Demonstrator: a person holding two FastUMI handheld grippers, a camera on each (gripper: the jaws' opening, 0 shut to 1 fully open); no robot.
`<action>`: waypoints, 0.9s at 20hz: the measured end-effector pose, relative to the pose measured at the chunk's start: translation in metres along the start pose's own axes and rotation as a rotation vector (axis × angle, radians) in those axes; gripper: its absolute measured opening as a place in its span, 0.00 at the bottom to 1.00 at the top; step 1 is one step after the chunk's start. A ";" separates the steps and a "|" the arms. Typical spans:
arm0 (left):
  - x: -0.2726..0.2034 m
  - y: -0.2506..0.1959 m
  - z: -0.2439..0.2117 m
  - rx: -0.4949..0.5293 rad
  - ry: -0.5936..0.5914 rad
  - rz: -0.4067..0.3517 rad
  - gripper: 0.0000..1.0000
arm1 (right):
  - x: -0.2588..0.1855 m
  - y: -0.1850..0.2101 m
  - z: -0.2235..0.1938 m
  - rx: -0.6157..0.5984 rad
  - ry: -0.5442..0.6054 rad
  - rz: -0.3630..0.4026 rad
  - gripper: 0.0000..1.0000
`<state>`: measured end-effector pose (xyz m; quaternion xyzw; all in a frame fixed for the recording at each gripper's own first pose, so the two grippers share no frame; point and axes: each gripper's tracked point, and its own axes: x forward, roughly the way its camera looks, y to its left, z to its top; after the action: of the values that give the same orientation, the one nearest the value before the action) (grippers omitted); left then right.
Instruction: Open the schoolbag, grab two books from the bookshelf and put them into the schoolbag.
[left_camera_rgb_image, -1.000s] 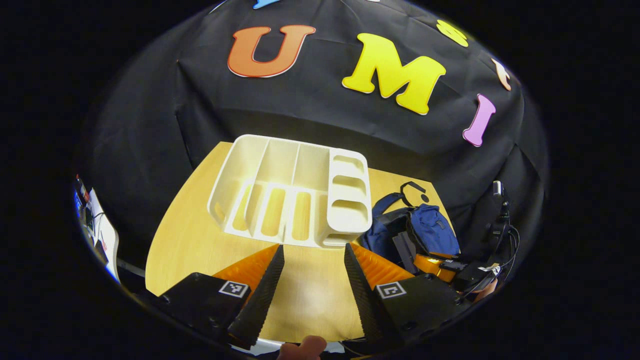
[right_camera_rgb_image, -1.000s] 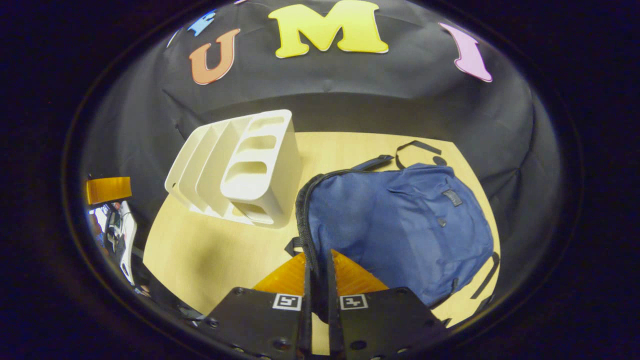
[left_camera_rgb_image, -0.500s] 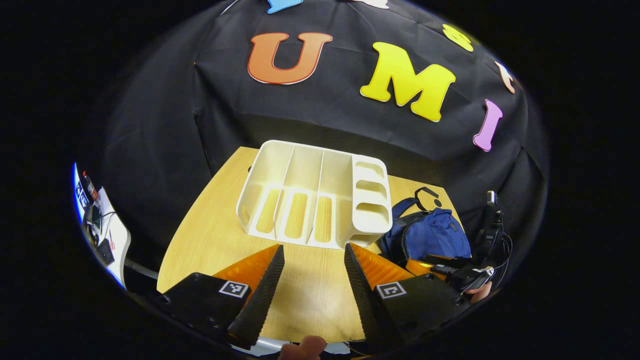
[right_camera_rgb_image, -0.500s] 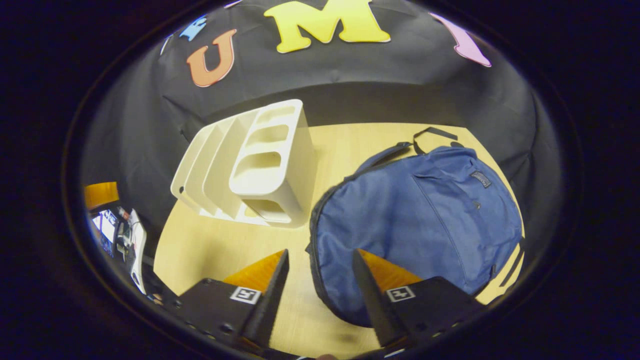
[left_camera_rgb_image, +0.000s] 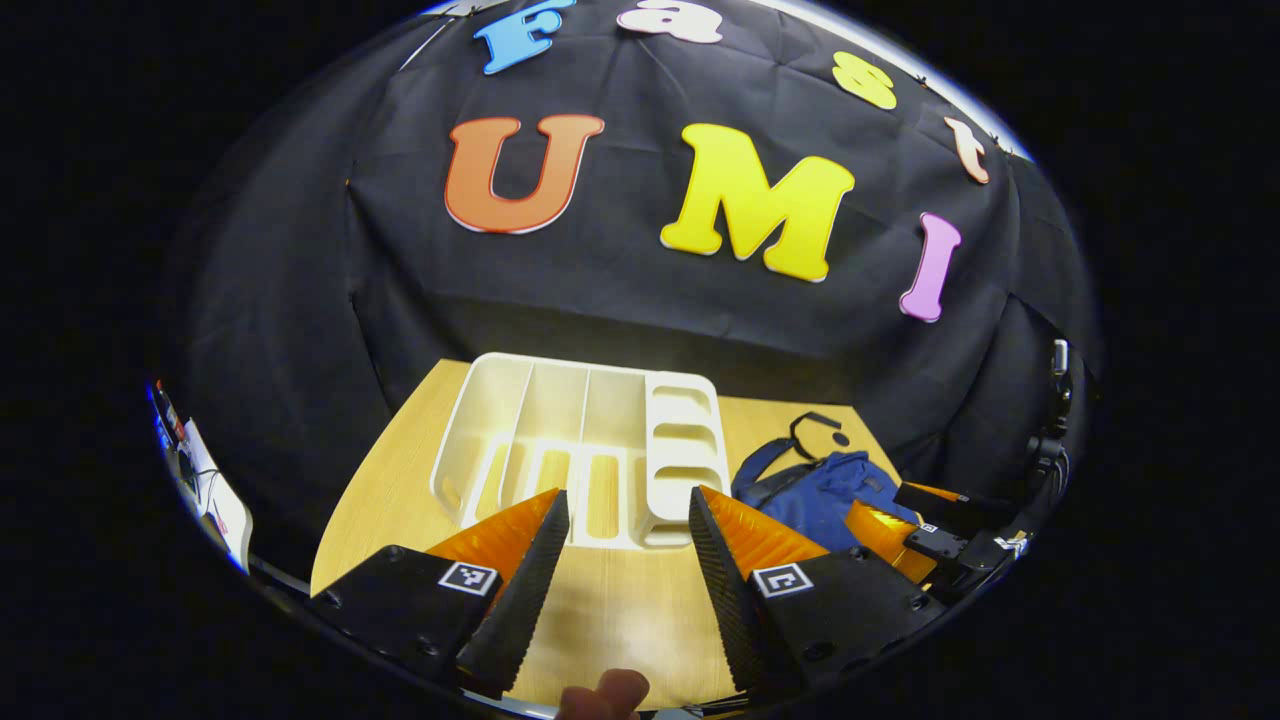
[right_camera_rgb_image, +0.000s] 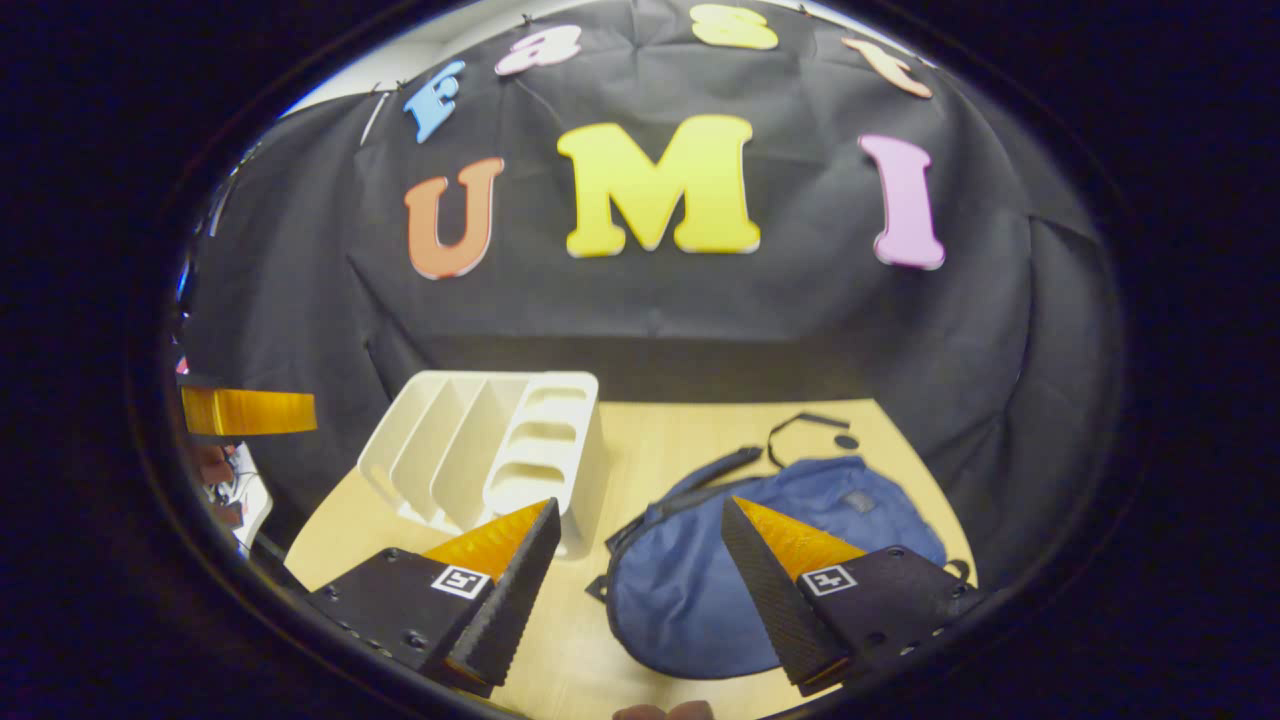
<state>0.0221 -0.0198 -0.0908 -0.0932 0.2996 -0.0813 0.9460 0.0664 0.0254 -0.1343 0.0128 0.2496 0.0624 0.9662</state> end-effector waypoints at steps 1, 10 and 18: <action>0.000 -0.005 0.012 0.003 -0.039 -0.009 0.78 | -0.010 -0.004 0.019 -0.010 -0.062 -0.018 0.97; -0.059 -0.037 0.110 0.122 -0.426 0.029 0.86 | -0.080 -0.014 0.101 0.036 -0.337 -0.100 0.94; -0.077 -0.067 0.098 0.164 -0.489 0.014 0.88 | -0.109 -0.022 0.108 0.011 -0.417 -0.144 0.96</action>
<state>0.0101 -0.0562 0.0457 -0.0311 0.0549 -0.0740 0.9953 0.0264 -0.0093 0.0117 0.0129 0.0452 -0.0121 0.9988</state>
